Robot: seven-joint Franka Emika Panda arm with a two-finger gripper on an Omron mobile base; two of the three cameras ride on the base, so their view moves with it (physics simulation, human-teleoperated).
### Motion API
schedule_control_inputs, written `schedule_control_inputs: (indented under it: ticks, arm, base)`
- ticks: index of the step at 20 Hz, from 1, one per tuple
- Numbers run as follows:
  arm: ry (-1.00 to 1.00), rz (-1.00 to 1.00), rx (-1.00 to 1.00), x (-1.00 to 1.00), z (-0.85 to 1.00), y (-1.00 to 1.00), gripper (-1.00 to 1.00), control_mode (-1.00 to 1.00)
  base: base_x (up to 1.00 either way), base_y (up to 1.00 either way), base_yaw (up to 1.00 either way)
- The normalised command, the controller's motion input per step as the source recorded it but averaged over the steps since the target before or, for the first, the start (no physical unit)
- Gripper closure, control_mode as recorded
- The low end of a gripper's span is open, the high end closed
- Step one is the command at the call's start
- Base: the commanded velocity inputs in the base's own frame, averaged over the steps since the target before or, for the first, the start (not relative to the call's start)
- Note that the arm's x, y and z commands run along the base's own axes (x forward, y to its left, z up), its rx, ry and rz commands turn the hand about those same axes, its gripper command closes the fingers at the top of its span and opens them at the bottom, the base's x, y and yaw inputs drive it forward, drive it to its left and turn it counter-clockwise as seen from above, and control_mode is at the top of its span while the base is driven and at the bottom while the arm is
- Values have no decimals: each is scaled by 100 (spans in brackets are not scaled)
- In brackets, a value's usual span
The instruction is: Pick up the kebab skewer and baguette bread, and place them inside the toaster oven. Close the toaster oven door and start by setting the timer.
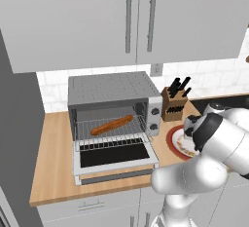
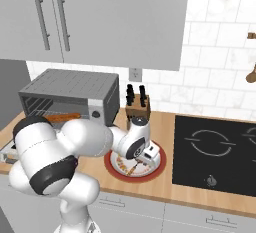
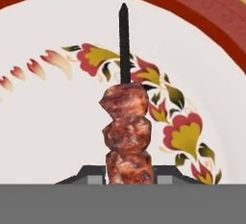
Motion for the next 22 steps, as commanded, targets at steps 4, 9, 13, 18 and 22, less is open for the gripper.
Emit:
schedule_control_inputs:
  ticks: [4, 9, 13, 18, 22]
  arm:
    - [0, -3, 0, -3, 17, -5, 100, -100]
    - [-1, -3, 0, -17, 65, -1, 100, -100]
    - [-1, -5, 0, -21, 73, 9, 100, -100]
    - [-1, -7, 0, -25, 79, 13, 100, -100]
    - [0, -13, 0, -22, 65, 38, 100, -100]
  base:
    - [0, 0, 0]
    - [0, 0, 0]
    - [0, 0, 0]
    - [0, 0, 0]
    - [0, 0, 0]
